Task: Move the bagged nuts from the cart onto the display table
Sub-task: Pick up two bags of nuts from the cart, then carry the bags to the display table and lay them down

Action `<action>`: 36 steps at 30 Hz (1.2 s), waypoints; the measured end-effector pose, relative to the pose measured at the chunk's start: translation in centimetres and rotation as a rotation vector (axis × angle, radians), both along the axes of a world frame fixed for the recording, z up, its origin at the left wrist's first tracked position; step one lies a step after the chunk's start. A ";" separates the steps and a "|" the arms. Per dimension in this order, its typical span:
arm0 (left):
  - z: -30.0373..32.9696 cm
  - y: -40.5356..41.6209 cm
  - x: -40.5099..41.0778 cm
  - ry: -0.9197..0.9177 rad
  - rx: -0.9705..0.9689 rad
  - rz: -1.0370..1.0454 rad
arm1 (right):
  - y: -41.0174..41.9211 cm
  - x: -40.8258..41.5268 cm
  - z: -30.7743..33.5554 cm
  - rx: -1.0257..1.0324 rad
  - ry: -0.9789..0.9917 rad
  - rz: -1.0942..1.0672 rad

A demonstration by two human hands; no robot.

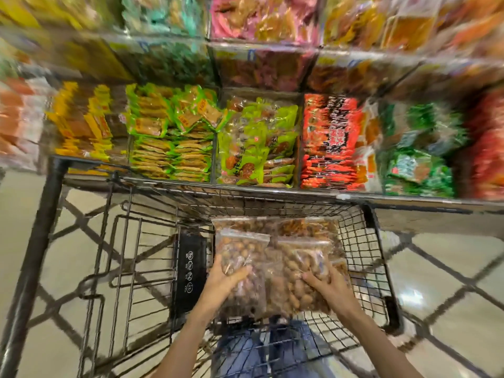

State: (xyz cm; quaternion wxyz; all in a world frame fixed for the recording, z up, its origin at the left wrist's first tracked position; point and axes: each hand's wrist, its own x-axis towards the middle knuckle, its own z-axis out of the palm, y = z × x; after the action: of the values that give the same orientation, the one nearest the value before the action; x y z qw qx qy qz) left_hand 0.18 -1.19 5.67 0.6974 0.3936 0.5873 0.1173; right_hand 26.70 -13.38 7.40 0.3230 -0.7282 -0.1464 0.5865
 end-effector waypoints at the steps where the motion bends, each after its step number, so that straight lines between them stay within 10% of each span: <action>1: 0.9 -0.4 0.5 -0.023 0.024 -0.007 | -1.5 0.8 0.1 0.047 -0.004 -0.006; 16: 15.8 -9.9 18.8 -0.156 0.281 -0.444 | -19.2 9.7 14.4 0.382 -0.107 -0.547; 36: 23.0 -44.4 54.7 -0.441 0.267 -0.991 | -57.9 28.5 20.2 0.565 -0.316 -1.251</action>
State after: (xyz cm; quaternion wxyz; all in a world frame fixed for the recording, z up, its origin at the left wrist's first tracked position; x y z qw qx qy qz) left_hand 54.89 -45.59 28.67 0.7197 0.6736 0.1524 -0.0718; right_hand 55.21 -71.25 27.61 0.7513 -0.6404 0.1080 0.1176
